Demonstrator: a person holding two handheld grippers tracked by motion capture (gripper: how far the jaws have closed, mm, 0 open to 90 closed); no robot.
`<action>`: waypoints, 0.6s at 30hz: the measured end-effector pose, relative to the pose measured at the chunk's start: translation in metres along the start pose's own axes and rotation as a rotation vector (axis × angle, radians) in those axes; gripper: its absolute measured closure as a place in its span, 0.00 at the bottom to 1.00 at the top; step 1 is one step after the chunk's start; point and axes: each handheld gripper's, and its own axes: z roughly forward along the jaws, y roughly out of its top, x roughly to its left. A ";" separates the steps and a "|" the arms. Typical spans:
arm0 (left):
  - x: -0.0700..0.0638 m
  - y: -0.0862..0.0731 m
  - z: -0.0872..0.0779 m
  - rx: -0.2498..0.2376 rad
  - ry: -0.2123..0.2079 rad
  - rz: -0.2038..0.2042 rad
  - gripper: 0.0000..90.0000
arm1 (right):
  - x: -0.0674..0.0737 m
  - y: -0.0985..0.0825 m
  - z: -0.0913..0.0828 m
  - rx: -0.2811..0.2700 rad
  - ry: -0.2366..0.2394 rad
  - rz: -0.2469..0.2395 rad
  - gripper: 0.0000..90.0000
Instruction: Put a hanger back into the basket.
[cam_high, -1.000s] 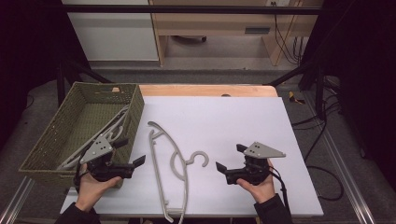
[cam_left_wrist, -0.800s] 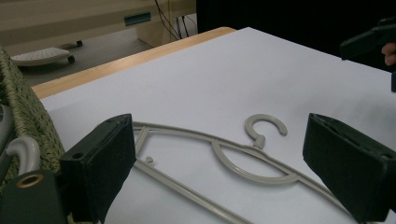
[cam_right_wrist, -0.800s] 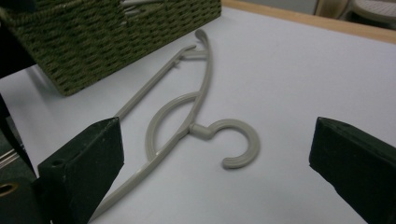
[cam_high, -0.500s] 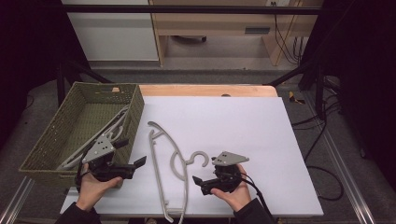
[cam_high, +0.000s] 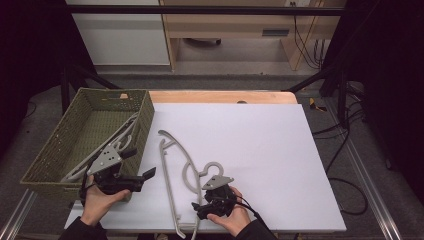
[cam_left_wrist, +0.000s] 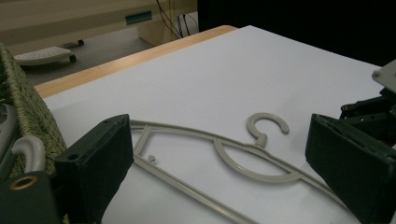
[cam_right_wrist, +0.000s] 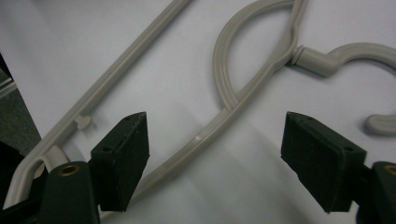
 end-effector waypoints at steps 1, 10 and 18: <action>0.000 0.000 0.000 0.000 0.002 0.001 0.08 | 0.001 0.000 0.001 0.003 -0.002 -0.007 0.30; 0.000 0.000 0.000 0.005 0.002 -0.001 0.09 | 0.012 -0.002 0.008 0.053 -0.035 -0.052 0.48; 0.000 0.000 -0.001 0.010 0.005 0.006 0.09 | 0.014 0.002 0.007 0.076 -0.046 -0.015 0.62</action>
